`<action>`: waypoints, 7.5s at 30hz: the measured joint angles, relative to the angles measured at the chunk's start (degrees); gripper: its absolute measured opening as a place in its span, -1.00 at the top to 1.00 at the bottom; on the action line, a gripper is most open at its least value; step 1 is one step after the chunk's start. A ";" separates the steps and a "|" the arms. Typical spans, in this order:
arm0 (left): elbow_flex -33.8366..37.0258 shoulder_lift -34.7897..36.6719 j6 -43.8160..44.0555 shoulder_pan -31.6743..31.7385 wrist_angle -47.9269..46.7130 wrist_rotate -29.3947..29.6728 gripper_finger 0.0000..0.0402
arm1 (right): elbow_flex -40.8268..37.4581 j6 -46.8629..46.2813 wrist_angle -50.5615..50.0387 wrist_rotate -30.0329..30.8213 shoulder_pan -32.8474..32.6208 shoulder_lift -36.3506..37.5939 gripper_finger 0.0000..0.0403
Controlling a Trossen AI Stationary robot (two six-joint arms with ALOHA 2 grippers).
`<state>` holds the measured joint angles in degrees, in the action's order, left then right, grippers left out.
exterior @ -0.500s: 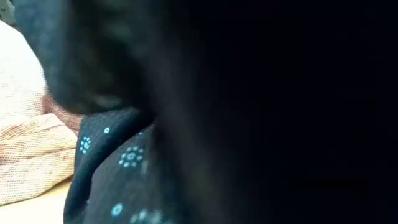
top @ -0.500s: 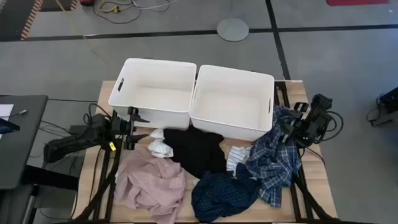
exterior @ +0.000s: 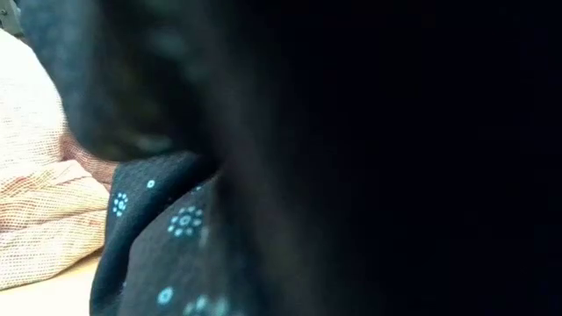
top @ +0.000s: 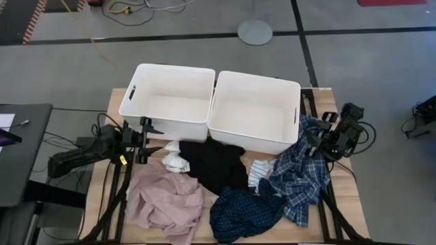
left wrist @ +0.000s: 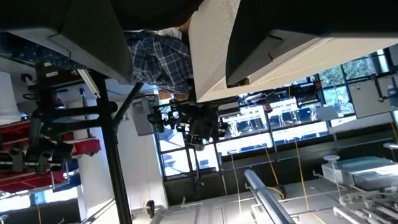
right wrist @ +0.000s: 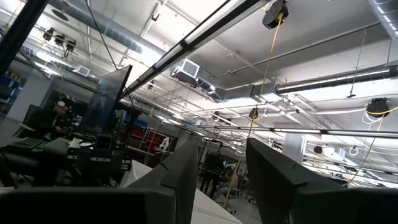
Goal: Sort clothes
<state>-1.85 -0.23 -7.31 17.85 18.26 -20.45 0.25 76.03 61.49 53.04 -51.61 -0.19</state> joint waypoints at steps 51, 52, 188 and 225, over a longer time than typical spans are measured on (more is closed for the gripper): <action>0.00 0.02 0.00 0.02 0.00 0.00 -0.25 | -0.01 -0.02 0.01 0.00 0.01 -0.01 0.23; 0.00 0.00 0.00 0.02 0.00 0.00 -0.25 | 0.00 -0.01 0.02 0.00 0.01 -0.01 0.23; -55.22 -51.93 -7.39 -33.66 -40.42 25.98 -0.25 | -0.01 -0.02 0.00 0.01 0.01 -0.02 0.23; -41.48 -67.52 33.76 -55.43 -52.39 54.03 -0.25 | -0.01 -0.01 -0.01 0.00 0.01 -0.01 0.23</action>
<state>-43.33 -67.75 26.45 -37.58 -34.13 33.58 0.24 76.02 61.48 53.04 -51.60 -0.20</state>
